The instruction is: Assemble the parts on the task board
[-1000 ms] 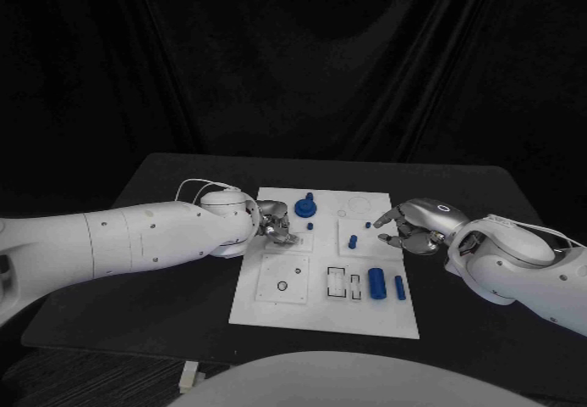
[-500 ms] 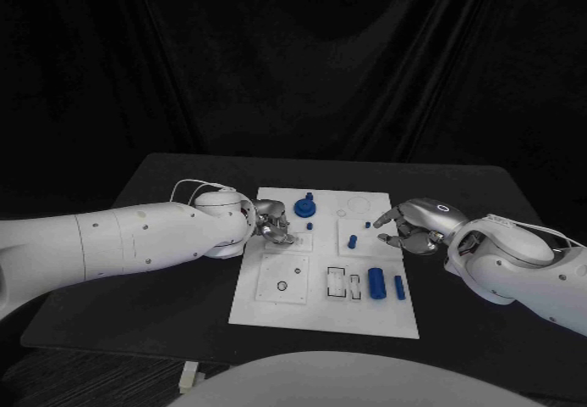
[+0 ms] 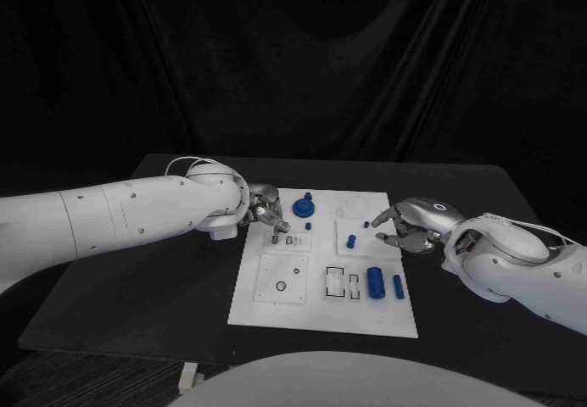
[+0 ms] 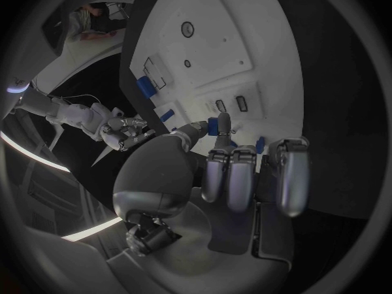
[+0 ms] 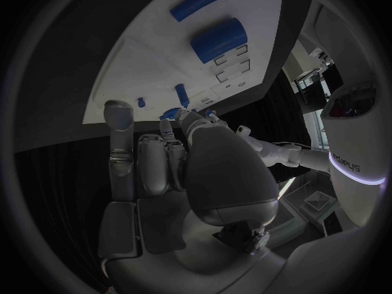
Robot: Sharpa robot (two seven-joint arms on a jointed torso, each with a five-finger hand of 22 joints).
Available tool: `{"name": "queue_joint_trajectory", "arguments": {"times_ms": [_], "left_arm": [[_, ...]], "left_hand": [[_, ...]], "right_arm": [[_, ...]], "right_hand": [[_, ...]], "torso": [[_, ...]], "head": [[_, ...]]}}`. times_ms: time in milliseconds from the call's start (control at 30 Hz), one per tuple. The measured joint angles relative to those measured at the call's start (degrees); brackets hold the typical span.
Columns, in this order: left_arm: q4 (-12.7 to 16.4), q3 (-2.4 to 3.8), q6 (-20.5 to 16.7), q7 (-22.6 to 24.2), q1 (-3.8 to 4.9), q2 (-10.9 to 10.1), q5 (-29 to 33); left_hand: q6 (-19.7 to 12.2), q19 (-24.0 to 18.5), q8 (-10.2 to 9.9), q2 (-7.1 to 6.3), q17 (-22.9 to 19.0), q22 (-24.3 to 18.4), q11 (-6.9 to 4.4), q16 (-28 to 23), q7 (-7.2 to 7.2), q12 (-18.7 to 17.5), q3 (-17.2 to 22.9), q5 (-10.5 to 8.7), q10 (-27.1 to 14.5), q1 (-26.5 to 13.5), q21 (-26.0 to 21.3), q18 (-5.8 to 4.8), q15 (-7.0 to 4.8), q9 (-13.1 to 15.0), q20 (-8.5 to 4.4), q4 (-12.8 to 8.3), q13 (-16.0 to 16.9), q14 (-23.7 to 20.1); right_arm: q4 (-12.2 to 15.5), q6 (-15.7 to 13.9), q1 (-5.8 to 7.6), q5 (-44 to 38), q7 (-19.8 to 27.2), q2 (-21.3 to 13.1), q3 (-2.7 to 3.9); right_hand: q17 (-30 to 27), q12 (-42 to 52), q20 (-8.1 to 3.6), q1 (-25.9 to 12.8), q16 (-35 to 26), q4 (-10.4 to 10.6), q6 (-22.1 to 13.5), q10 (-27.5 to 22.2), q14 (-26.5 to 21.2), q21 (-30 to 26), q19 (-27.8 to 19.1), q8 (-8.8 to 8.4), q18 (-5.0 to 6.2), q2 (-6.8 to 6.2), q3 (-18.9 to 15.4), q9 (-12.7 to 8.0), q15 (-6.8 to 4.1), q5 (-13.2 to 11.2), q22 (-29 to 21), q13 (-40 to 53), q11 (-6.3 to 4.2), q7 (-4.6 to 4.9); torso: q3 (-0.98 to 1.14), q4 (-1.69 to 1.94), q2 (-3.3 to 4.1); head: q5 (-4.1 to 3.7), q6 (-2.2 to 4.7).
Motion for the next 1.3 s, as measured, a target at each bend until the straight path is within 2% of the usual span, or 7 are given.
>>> {"name": "queue_joint_trajectory", "arguments": {"times_ms": [167, 300, 333, 433, 933, 1300], "left_arm": [[-1.98, 0.02, 4.38, -0.92, 0.93, 1.26, 3.1], [-3.86, 0.02, 7.54, -2.34, 1.2, 2.38, 6.29], [-4.23, 0.02, 8.16, -2.73, 1.21, 2.58, 7.0], [-5.23, 0.0, 9.52, -3.88, 1.23, 3.09, 8.99], [-8.25, 0.0, 9.65, -7.91, 1.26, 5.75, 12.86], [-9.31, -0.01, 8.76, -8.76, 0.59, 6.75, 13.46]], "left_hand": [[0.01, 0.0, 0.0, 0.0, 0.0, 0.0, 0.0, 0.0, 0.01, 0.0, 0.1, -0.19, 0.0, 0.0, 0.0, 0.0, 0.0, 0.0, 0.0, 0.1, 0.0, 0.0], [0.03, 0.0, 0.0, 0.18, 0.0, 0.0, 0.0, 0.0, 0.03, 0.0, 0.24, -0.32, 0.0, -0.18, 0.0, 0.16, 0.0, 0.0, 0.0, 0.23, 0.0, 0.0], [0.04, 0.0, 0.0, 0.25, 0.0, 0.0, 0.0, 0.0, 0.04, 0.0, 0.24, -0.32, 0.0, -0.25, 0.0, 0.93, 0.0, -0.01, 0.0, 0.23, 0.0, 0.0], [0.11, 0.0, -0.01, 0.18, 0.0, 0.0, 0.01, 0.0, 0.11, 0.0, 0.57, -0.33, 0.01, -0.32, 0.0, 0.93, 0.0, -0.02, 0.0, -0.1, 0.0, 0.0], [0.1, 0.0, -0.5, 0.25, 0.0, 0.0, 0.01, 0.0, 0.15, 0.0, 1.51, 0.13, 0.01, -1.0, -0.29, 0.92, 0.01, -0.15, 0.01, 0.07, 0.0, 0.0], [0.1, 0.0, -0.52, 0.33, 0.0, 0.0, 0.02, 0.0, 0.34, 0.0, 1.98, 0.62, 0.01, -1.38, -0.3, 0.91, 0.01, -0.2, 0.01, 0.25, 0.0, 0.0]], "right_arm": [[-0.11, 0.0, 0.0, 0.0, -0.06, 0.24, 0.0], [-0.2, 0.0, 0.0, 0.0, -0.1, 0.32, 0.01], [-0.2, 0.0, 0.0, 0.0, -0.1, 0.33, 0.01], [-0.23, 0.0, 0.0, 0.0, -0.12, 0.35, 0.01], [-0.44, 0.02, -0.02, 0.03, -0.14, 0.58, 0.0], [-0.41, 0.01, -0.03, 0.04, -0.14, 0.52, 0.0]], "right_hand": [[0.0, 0.0, 0.0, 0.0, 0.0, 0.01, 0.0, 0.0, 0.0, 0.0, 0.0, 0.0, 0.0, 0.0, 0.32, 0.0, 0.0, 0.0, 0.0, 0.01, 0.0, 0.0], [0.0, 0.0, 0.0, 0.0, 0.0, 0.01, 0.0, 0.0, 0.0, 0.0, 0.0, 0.0, 0.0, 0.0, 0.32, 0.0, 0.0, 0.0, -0.01, 0.01, 0.0, 0.0], [0.0, 0.0, 0.0, 0.0, 0.0, 0.01, 0.0, 0.0, 0.0, 0.0, 0.0, 0.0, 0.0, 0.0, 0.31, 0.0, 0.0, 0.0, -0.01, 0.01, 0.0, 0.0], [0.0, 0.0, 0.0, 0.0, 0.0, -0.22, 0.0, 0.0, 0.0, -0.28, 0.0, 0.0, 0.0, 0.0, 0.55, 0.0, 0.0, 0.0, -0.01, 0.02, 0.0, 0.0], [0.0, 0.01, 0.0, 0.0, 0.01, -0.22, 0.0, 0.0, 0.0, -0.28, 0.0, 0.0, 0.0, 0.0, 0.55, 0.0, 0.0, 0.0, -0.02, 0.02, 0.0, 0.0], [0.0, 0.01, 0.0, 0.0, 0.01, -0.23, 0.0, 0.0, 0.0, -0.28, 0.0, 0.0, 0.0, 0.0, 0.55, 0.0, 0.0, 0.0, -0.02, -0.01, 0.0, 0.0]], "torso": [[0.0, -0.01, -0.01], [0.0, -0.01, -0.01], [0.0, -0.01, -0.01], [0.0, -0.02, -0.02], [0.0, -0.02, 0.02], [-0.01, 0.01, 0.02]], "head": [[-0.13, 0.0], [-0.21, 0.0], [-0.21, 0.0], [-0.18, 0.0], [-0.06, 0.0], [-0.02, 0.0]]}}
